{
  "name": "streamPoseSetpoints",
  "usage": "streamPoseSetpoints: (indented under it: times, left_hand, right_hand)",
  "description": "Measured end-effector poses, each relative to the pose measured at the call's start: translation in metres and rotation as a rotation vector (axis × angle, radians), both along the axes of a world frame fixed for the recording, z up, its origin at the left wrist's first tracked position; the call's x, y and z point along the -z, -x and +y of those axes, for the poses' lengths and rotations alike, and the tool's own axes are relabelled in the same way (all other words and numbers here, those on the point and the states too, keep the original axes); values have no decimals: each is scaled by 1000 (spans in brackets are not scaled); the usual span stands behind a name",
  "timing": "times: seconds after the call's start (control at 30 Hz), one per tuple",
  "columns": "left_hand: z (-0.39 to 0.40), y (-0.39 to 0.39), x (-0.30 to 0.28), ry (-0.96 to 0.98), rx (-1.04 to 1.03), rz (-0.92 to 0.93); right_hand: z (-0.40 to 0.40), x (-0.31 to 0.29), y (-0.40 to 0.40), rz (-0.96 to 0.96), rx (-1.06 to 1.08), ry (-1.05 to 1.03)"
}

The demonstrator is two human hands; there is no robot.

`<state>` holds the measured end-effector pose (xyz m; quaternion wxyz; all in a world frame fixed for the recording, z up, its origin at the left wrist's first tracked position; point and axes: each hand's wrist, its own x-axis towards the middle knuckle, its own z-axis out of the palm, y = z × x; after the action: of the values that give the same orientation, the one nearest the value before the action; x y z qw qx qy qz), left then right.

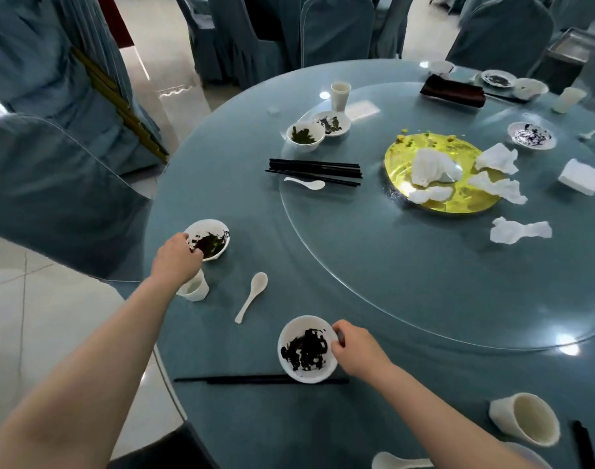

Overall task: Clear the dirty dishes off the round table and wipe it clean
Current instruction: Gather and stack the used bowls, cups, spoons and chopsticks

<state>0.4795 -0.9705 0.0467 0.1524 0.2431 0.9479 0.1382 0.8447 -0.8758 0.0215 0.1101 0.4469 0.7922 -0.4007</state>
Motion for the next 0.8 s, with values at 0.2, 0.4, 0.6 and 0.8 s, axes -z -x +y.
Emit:
streamPoseSetpoints:
  times: [0.2,0.4,0.6,0.8]
  left_hand:
    - [8,36,24,148,-93,-122]
    - [5,51,28,88,-102,-143]
    - [20,30,1,-168,-58,7]
    - [40,-42,-24,-406,86,-173]
  right_hand:
    - [2,1,-15,77,155,76]
    - [3,-2,-38,143,285,115]
    - [3,-11,-64,222,397,152]
    - [2,-40,-77,455,554,264]
